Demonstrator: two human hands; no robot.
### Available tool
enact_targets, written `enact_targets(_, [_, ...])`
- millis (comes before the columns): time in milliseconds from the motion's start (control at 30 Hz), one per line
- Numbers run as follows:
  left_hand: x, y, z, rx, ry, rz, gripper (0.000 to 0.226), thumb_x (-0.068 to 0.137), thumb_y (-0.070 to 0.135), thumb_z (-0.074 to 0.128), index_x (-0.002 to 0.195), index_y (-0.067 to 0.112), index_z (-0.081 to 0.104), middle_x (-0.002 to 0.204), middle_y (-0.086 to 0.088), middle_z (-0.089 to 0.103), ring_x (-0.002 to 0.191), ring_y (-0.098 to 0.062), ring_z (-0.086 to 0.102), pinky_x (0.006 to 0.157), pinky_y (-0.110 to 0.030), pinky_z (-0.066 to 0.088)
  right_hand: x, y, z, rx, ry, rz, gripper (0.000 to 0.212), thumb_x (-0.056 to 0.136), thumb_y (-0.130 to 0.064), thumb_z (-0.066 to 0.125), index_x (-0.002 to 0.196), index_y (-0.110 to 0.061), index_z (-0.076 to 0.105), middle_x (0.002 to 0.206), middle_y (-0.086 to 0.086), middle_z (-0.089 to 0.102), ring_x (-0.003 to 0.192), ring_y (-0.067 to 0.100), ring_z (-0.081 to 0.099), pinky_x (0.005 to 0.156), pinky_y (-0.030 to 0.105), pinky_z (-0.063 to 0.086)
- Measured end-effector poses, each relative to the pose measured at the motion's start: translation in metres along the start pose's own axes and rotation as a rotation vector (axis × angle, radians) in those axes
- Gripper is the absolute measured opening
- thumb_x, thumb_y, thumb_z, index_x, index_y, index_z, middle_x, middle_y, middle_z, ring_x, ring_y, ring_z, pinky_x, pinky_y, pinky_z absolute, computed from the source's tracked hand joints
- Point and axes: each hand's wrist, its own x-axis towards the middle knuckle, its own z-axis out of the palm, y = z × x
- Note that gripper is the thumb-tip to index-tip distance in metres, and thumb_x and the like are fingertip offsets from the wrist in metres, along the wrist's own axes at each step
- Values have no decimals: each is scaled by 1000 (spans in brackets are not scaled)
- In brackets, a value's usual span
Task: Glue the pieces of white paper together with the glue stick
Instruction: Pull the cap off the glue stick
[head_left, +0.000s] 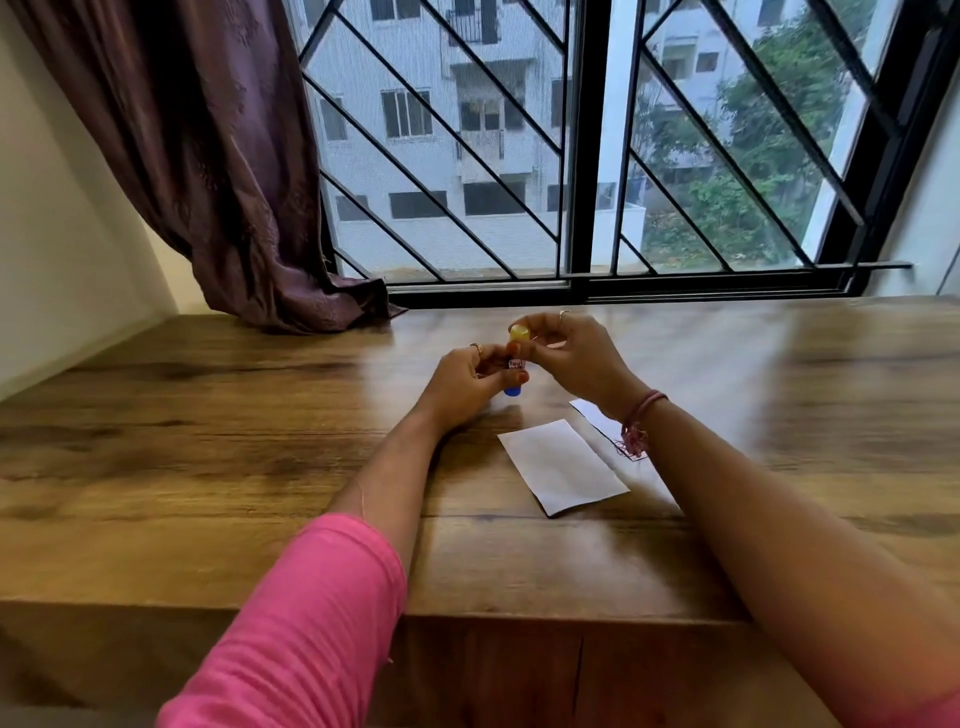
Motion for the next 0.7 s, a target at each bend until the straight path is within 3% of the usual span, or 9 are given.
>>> enact_targets(133, [0,-1,0,23,-22,9,32,89,19,66,119,8,65,103,-4,69,93,-9,64,79,-6,45,-2,0,-1,-9,-43,-24,25,86,-15,67,109,-6,67,102,10,71,91,22,66,87,36,54])
enact_targets(333, [1,-4,1,64,-46,7,34,92,16,61,125,7,60,114,-7,67,105,-16,62,95,-20,44,1,-3,-12,182,-16,-25,33,90,-8,59,122,-1,57,112,20,67,102,25,63,88,29,50])
enact_targets(433, [1,-4,0,35,14,2,35,90,19,65,122,6,62,108,-8,68,101,-17,63,92,-23,47,1,-1,-12,266,13,33,34,90,-4,58,124,2,53,111,18,65,93,12,63,76,15,48])
enact_targets(533, [2,-6,-3,-29,123,-24,34,88,18,67,118,2,62,104,-10,69,88,-11,63,79,-12,47,-1,3,-7,382,75,84,35,88,0,60,121,7,51,99,11,65,78,-4,65,67,9,48])
enact_targets(700, [7,-8,-11,-198,373,-71,33,85,19,71,112,3,63,96,-8,69,80,-5,63,66,-9,47,-4,5,5,347,57,127,32,81,-6,71,110,1,61,102,17,69,82,14,66,78,17,54])
